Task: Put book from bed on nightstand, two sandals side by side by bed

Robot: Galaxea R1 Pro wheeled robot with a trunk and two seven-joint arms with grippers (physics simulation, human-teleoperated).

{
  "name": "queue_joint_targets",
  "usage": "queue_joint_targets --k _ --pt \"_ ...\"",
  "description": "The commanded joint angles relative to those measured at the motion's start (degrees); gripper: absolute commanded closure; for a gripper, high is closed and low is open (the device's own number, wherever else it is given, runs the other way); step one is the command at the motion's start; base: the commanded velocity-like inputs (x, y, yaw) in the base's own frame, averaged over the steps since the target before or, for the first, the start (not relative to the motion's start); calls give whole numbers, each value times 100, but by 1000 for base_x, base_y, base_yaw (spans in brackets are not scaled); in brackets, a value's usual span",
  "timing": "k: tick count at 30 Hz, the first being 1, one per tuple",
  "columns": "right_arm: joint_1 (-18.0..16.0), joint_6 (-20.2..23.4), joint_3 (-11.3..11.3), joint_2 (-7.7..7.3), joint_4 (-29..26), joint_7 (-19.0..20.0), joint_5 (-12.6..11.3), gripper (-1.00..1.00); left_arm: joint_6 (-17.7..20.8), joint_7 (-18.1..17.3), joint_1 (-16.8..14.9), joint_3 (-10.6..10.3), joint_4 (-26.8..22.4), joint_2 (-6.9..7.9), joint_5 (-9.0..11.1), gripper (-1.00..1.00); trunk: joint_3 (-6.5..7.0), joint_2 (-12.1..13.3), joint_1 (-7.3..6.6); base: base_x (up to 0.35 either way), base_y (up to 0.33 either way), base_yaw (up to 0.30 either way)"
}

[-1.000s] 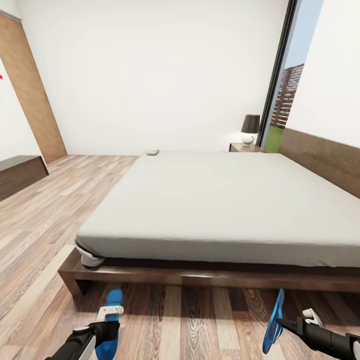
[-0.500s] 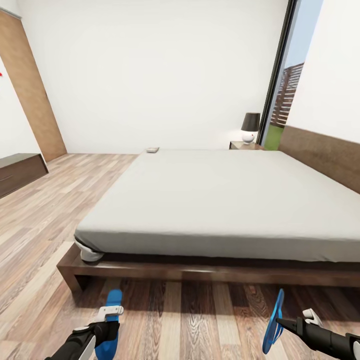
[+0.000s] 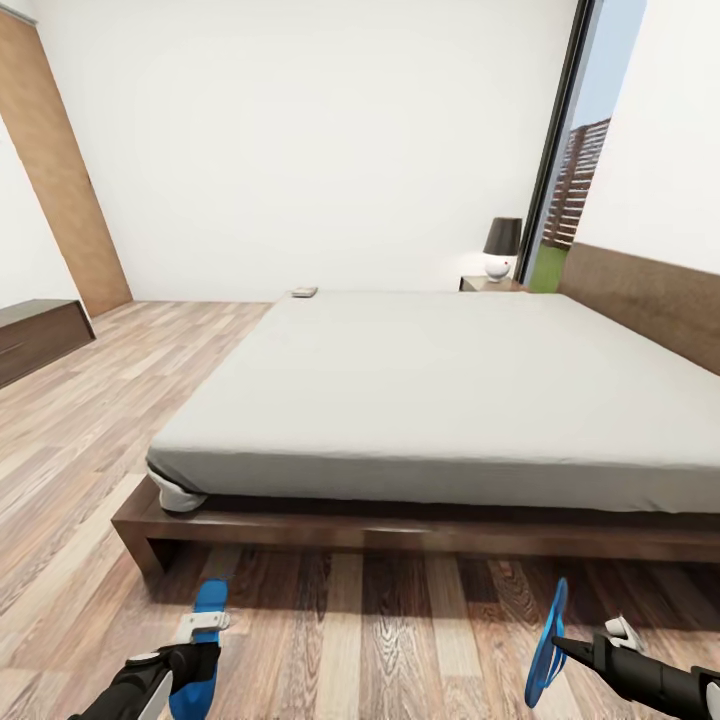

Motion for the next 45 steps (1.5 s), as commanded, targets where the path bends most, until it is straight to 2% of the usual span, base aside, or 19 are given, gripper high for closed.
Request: queue_joint_targets --k 1,7,8,10,11,13,15,20,22,24,27,45 --pt "-4 47 30 -6 0 3 -67 100 36 -6 -1 -13 -10 24 67 100 -28 -4 1 0 0 0" --pt "-4 48 31 -6 0 3 -67 100 86 -132 -1 -13 -15 84 60 100 -161 -12 17 0 0 0" --pt "-4 48 29 -6 0 3 -67 100 147 -239 -1 -13 -28 119 60 100 -183 -13 19 0 0 0" --pt "-4 48 33 -6 0 3 -67 100 494 -903 -1 -12 -59 203 39 100 -228 -16 24 0 0 0" --pt "-4 48 32 -6 0 3 -67 100 554 -1044 -1 -12 -63 219 34 100 -250 -17 27 0 0 0" --pt "-4 46 29 -6 0 3 -67 100 633 -1228 -1 -12 -69 276 28 100 -294 -20 32 0 0 0" --pt "-4 47 30 -6 0 3 -67 100 647 -1256 -1 -12 -71 295 26 100 -338 -23 37 0 0 0" --pt "-4 48 30 -6 0 3 -67 100 638 -1188 -1 -12 -72 281 25 100 -449 -30 50 0 0 0" --pt "-4 48 31 -6 0 3 -67 100 631 -977 -1 -12 -72 277 25 100 -493 -32 55 0 0 0" --pt "-4 48 32 -6 0 3 -67 100 623 -622 -1 -23 -72 258 25 100 -538 -35 60 0 0 0" --pt "-4 48 31 -6 0 5 -68 100 612 -367 -1 -35 -71 194 25 100 -604 -39 68 0 0 0" --pt "-5 48 34 -6 -1 5 -67 100 599 -206 -2 -21 -64 164 25 100 -1003 -63 115 0 0 0"
